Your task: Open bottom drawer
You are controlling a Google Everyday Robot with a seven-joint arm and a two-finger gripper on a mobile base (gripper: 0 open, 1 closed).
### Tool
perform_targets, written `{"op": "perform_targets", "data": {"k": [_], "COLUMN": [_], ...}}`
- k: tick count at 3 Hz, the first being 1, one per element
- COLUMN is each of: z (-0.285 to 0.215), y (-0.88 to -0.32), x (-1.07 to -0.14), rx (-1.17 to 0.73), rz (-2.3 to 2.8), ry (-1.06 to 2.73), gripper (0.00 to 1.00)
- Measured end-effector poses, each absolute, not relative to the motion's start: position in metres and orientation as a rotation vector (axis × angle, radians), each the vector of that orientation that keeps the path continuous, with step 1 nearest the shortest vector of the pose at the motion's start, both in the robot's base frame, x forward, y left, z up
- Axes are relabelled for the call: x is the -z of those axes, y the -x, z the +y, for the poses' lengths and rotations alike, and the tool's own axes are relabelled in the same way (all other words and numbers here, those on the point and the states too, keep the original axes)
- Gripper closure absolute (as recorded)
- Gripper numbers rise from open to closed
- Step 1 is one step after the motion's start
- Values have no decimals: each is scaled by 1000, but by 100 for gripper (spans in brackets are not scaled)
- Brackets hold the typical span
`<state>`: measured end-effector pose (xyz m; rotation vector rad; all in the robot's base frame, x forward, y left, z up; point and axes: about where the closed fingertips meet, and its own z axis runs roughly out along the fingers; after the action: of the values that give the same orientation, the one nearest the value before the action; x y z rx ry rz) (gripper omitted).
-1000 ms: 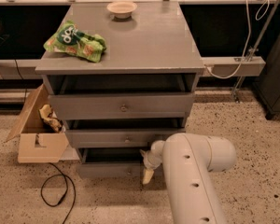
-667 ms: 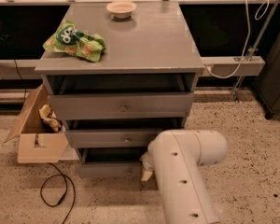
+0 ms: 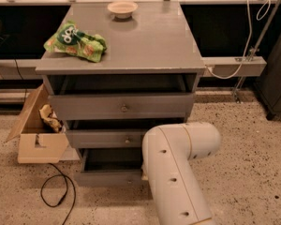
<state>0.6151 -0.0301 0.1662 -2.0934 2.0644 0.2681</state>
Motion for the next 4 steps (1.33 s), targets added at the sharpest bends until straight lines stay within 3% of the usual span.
{"op": "perform_targets", "data": {"k": [1, 2, 4], "z": [-30, -38, -38], "y": [-615, -586, -574], "x": [-167, -164, -164], "rx": [-268, -342, -371], "rz": [2064, 2095, 2110], "ry": [2093, 2004, 1971], "gripper": [96, 100, 58]}}
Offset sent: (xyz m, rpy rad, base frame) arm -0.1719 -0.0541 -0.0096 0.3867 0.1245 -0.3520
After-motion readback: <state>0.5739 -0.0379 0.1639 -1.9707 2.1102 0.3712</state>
